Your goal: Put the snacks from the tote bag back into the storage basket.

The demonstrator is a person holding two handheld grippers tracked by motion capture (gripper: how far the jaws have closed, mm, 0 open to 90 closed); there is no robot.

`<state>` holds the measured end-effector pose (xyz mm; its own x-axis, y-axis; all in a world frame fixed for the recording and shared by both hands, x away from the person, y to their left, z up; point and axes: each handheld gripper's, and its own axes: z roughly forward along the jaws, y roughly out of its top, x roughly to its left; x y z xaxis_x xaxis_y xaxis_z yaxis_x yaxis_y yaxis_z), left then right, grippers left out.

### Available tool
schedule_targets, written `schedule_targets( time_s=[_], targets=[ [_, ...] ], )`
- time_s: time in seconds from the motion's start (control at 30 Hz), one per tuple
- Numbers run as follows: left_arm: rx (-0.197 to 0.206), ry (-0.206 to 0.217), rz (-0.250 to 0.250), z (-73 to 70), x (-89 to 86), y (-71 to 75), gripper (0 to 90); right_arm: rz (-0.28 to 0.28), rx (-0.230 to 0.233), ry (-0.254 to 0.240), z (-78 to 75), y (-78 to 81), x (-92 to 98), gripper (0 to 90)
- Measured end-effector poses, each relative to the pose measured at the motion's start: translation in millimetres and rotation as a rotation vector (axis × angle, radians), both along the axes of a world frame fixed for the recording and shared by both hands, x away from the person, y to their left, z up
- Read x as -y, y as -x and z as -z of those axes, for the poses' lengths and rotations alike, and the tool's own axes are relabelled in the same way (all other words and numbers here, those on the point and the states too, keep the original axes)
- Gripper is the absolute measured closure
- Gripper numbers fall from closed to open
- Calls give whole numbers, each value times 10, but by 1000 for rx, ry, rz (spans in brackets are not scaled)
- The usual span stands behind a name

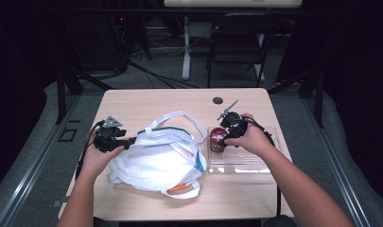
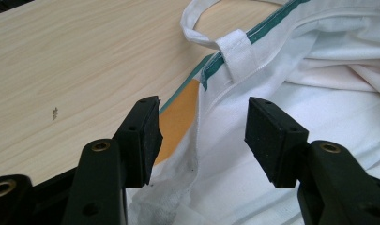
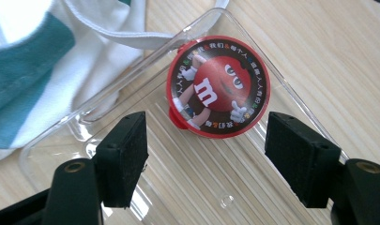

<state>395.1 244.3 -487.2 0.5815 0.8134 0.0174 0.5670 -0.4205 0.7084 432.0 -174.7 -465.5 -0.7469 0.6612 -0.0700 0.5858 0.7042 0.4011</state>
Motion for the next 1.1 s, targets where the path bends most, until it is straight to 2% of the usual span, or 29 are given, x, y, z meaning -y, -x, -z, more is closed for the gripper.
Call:
schedule_targets(
  time_s=[0.07,0.33,0.37,0.6,0.7,0.87,0.9,1.1],
  targets=[
    [0,0,-1,0,0,0,453,9,11,-18,-25,40,-10,310],
    [1,-1,0,-2,-4,0,453,-22,7,-15,-127,164,-33,371],
    [0,-1,0,-1,-4,0,453,-17,17,-37,-129,187,-41,392],
    [1,1,-2,-3,-7,3,453,-36,10,-58,-194,290,-77,512],
    [1,0,-2,-3,-6,2,453,-50,12,-69,-202,340,-102,533],
    [0,-3,-2,-1,-2,1,453,-62,40,-106,-206,444,-152,630],
    [0,-3,-1,0,-2,1,453,-70,44,-97,-215,455,-157,646],
    [2,-1,-2,-5,-7,4,453,-79,65,-149,-250,559,-192,730]
  ],
)
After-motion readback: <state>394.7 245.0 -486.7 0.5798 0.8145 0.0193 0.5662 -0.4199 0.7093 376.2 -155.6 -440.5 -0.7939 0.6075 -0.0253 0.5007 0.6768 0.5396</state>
